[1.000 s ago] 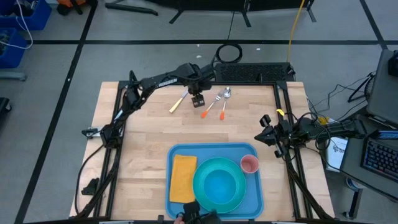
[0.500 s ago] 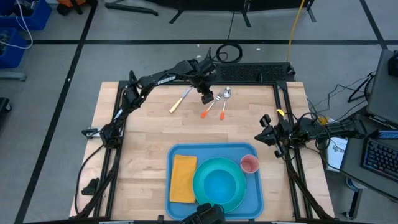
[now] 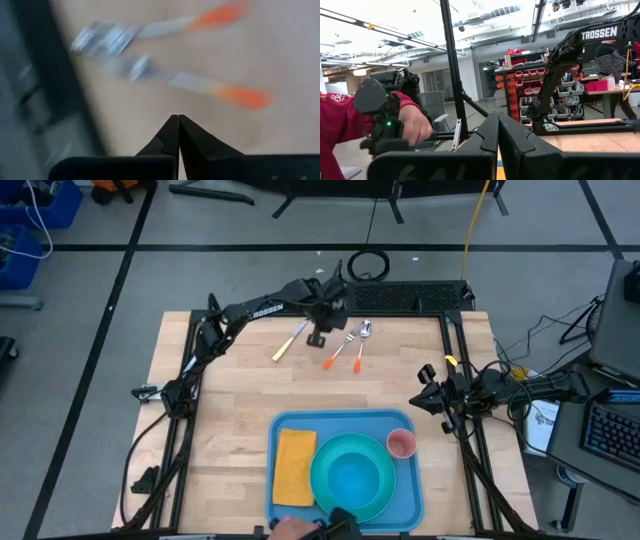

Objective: Set up tray
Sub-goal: Put the orange fork on top of the yellow table napkin

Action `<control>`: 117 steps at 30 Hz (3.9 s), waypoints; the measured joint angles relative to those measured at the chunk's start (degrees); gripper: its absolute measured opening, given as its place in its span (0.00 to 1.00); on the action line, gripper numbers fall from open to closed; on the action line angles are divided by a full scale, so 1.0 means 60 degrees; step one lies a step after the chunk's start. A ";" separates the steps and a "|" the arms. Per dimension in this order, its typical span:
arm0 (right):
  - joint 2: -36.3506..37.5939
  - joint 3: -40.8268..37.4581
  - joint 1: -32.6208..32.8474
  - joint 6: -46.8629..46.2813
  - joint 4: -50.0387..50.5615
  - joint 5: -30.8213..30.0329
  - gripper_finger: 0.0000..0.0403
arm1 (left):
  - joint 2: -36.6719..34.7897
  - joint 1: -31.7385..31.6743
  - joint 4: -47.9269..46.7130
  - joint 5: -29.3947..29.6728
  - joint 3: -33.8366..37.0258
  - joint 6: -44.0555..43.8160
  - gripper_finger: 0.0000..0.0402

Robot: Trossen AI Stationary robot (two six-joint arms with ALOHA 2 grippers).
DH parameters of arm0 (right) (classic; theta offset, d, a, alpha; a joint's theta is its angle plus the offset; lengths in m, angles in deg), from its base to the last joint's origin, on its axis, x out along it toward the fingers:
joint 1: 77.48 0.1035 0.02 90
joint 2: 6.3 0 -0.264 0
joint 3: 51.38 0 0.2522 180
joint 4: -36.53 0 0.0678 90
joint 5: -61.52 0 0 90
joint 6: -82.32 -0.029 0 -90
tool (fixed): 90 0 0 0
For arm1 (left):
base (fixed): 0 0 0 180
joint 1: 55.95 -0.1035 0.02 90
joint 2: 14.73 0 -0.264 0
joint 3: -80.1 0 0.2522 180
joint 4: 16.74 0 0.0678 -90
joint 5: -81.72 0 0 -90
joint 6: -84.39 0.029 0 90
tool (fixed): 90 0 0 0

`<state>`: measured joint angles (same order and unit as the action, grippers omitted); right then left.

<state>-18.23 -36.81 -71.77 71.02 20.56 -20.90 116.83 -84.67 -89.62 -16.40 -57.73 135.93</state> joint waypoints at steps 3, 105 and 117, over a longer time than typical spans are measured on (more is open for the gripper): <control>0.0003 0.0002 0.0000 -0.0002 0.0000 0.0003 0.00 | -0.0075 -0.0074 -0.0027 -0.1742 0.0000 0.0338 0.03; -0.0117 0.0064 -0.0007 -0.1569 -0.4089 -0.2154 0.00 | -0.7573 0.2468 1.3045 0.0800 1.2466 -1.0632 0.00; -0.0204 0.0121 0.0004 -0.1498 -0.4727 -0.2591 0.00 | -0.7644 0.2964 1.4749 0.0824 1.3962 -1.0701 0.02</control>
<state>-19.45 -36.09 -71.74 62.03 -7.80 -36.45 70.97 -66.89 -1.12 -11.46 26.04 71.73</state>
